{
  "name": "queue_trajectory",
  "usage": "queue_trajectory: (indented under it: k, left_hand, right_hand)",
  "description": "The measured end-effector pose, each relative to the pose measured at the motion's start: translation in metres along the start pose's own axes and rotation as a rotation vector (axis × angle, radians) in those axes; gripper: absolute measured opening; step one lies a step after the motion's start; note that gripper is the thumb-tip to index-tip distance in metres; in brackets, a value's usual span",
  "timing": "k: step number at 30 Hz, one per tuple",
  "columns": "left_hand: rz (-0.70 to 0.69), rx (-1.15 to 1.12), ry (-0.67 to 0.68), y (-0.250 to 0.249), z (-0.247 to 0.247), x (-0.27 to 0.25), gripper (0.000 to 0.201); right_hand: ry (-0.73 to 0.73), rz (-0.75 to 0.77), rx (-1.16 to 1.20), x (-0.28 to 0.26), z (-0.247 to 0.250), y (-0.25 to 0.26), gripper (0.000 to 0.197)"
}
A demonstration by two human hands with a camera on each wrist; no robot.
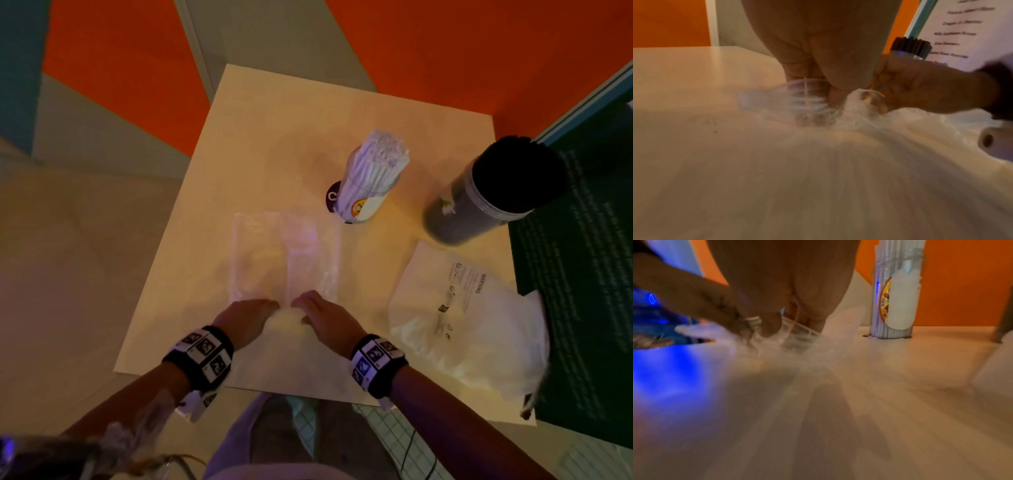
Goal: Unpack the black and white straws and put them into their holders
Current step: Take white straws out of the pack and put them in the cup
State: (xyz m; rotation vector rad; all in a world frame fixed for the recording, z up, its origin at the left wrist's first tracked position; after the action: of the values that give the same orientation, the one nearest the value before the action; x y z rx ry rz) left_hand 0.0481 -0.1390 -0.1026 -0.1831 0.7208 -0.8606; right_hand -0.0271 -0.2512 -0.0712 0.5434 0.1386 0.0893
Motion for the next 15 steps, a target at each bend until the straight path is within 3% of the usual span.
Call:
queue_trajectory:
  k: [3, 5, 7, 10, 14, 15]
  left_hand:
    - [0.019, -0.128, 0.04, 0.005, 0.004, 0.003, 0.037]
    - [-0.048, -0.133, 0.041, -0.002, 0.008, -0.001, 0.032]
    - [-0.163, -0.01, -0.091, -0.015, 0.016, -0.01, 0.04]
    - [-0.374, 0.465, -0.159, -0.044, 0.004, -0.025, 0.047]
    - [-0.386, 0.601, -0.128, -0.05, -0.006, -0.026, 0.028]
    - [-0.365, 0.608, -0.107, -0.05, -0.005, -0.025, 0.02]
  right_hand:
    - [-0.137, 0.117, -0.232, -0.012, -0.004, 0.013, 0.047]
    - [-0.121, 0.087, -0.264, -0.012, -0.009, 0.014, 0.035]
    - [-0.033, -0.095, -0.096, -0.008, -0.014, 0.0, 0.028]
    - [0.017, -0.318, 0.227, -0.008, -0.018, -0.021, 0.023]
    - [0.068, -0.227, 0.324, -0.011, -0.027, -0.01, 0.017]
    - [0.127, -0.195, 0.299, -0.015, -0.035, -0.006, 0.03]
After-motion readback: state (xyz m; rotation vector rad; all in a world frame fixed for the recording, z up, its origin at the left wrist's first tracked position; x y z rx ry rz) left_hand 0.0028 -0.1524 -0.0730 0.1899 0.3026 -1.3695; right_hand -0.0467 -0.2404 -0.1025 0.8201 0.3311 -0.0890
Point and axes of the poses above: each hand's wrist, its own x-axis towards the middle knuckle, its own z-axis out of the back of the hand, y = z × x, the point moved 8 cm from there along x, towards the middle knuckle, and after that the axes turned 3 degrees about -x, right-handed, at the moved point
